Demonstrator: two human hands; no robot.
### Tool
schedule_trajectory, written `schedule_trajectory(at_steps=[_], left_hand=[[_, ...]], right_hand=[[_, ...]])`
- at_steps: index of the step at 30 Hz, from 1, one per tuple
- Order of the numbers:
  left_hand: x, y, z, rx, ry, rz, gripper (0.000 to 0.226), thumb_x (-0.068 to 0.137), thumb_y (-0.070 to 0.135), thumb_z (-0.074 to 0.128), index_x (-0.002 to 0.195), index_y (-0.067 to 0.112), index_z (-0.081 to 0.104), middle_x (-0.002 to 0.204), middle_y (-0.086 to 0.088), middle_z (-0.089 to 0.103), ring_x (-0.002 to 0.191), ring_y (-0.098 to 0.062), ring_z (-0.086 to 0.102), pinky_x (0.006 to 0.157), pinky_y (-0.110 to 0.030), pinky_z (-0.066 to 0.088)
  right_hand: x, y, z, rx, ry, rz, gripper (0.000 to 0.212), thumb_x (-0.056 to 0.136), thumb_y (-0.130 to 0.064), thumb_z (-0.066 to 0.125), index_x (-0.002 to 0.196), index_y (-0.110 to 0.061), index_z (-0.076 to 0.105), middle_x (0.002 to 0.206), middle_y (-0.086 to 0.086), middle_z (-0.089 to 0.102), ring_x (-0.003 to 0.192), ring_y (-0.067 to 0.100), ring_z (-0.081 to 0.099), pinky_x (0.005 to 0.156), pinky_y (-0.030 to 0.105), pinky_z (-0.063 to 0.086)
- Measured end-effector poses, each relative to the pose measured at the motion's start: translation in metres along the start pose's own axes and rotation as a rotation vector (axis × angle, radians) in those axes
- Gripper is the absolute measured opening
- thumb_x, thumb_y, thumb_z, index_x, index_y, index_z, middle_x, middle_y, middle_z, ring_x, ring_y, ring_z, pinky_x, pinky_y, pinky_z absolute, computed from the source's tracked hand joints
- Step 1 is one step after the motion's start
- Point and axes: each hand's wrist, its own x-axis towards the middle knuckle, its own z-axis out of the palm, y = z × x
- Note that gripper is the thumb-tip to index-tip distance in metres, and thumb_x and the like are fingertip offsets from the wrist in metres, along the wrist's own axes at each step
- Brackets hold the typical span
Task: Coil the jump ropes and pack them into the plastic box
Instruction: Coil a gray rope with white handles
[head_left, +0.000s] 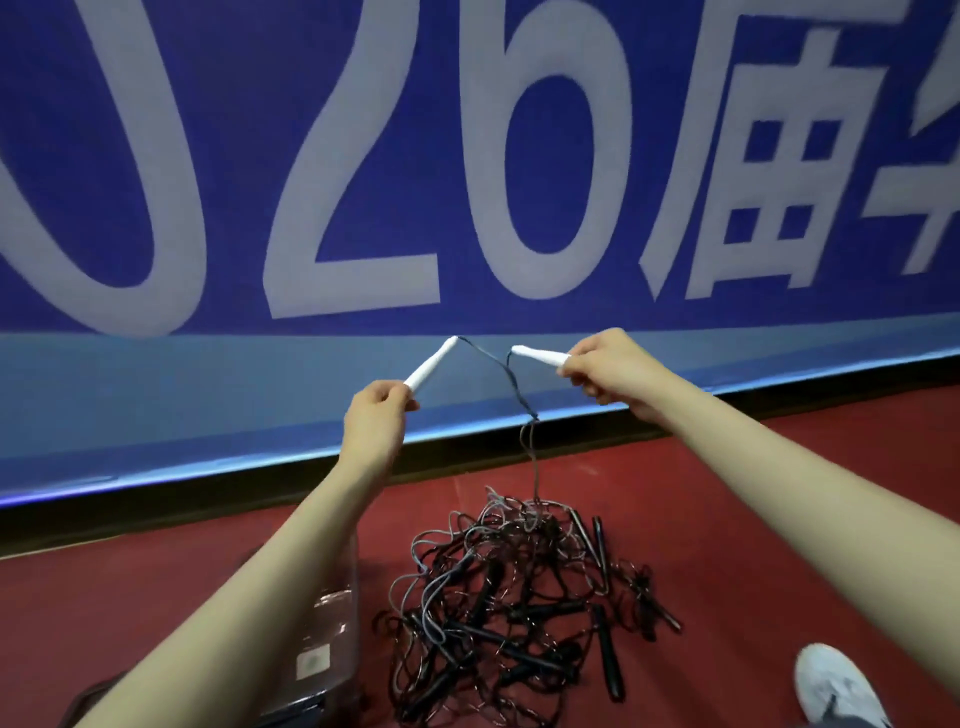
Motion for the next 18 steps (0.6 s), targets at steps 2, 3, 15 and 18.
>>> schedule_trajectory(at_steps=[2, 3, 15, 18], left_hand=[[0.000, 0.015, -0.007, -0.044, 0.044, 0.045, 0.021, 0.095, 0.017, 0.046, 0.083, 0.014, 0.063, 0.084, -0.003, 0.064, 0.060, -0.015, 0.041, 0.056, -0.029, 0.033], [-0.001, 0.023, -0.011, -0.070, 0.063, 0.060, 0.021, 0.096, 0.017, 0.046, 0.085, 0.013, 0.063, 0.084, -0.002, 0.063, 0.059, -0.014, 0.041, 0.054, -0.029, 0.032], [-0.012, 0.097, -0.038, -0.388, 0.144, 0.231, 0.016, 0.101, 0.020, 0.044, 0.102, 0.017, 0.060, 0.091, 0.004, 0.060, 0.071, -0.007, 0.042, 0.062, -0.019, 0.037], [-0.012, 0.098, -0.044, -0.395, 0.181, 0.237, 0.014, 0.099, 0.023, 0.050, 0.102, 0.018, 0.062, 0.096, 0.001, 0.063, 0.071, -0.007, 0.044, 0.063, -0.019, 0.038]], right_hand=[[-0.007, -0.019, -0.009, 0.075, 0.011, -0.017, 0.010, 0.088, -0.002, 0.060, 0.078, -0.004, 0.058, 0.061, 0.006, 0.044, 0.045, 0.013, 0.031, 0.040, 0.019, 0.021], [-0.010, -0.030, -0.015, 0.110, 0.028, -0.029, 0.010, 0.088, -0.003, 0.059, 0.078, -0.004, 0.057, 0.061, 0.006, 0.043, 0.044, 0.013, 0.031, 0.039, 0.019, 0.021], [-0.018, -0.124, -0.028, 0.351, 0.242, -0.231, 0.013, 0.088, -0.003, 0.058, 0.075, -0.003, 0.059, 0.060, 0.004, 0.047, 0.042, 0.012, 0.037, 0.041, 0.021, 0.028], [-0.023, -0.127, -0.030, 0.360, 0.274, -0.241, 0.012, 0.088, -0.005, 0.060, 0.076, -0.005, 0.062, 0.060, 0.004, 0.050, 0.042, 0.011, 0.039, 0.041, 0.021, 0.030]])
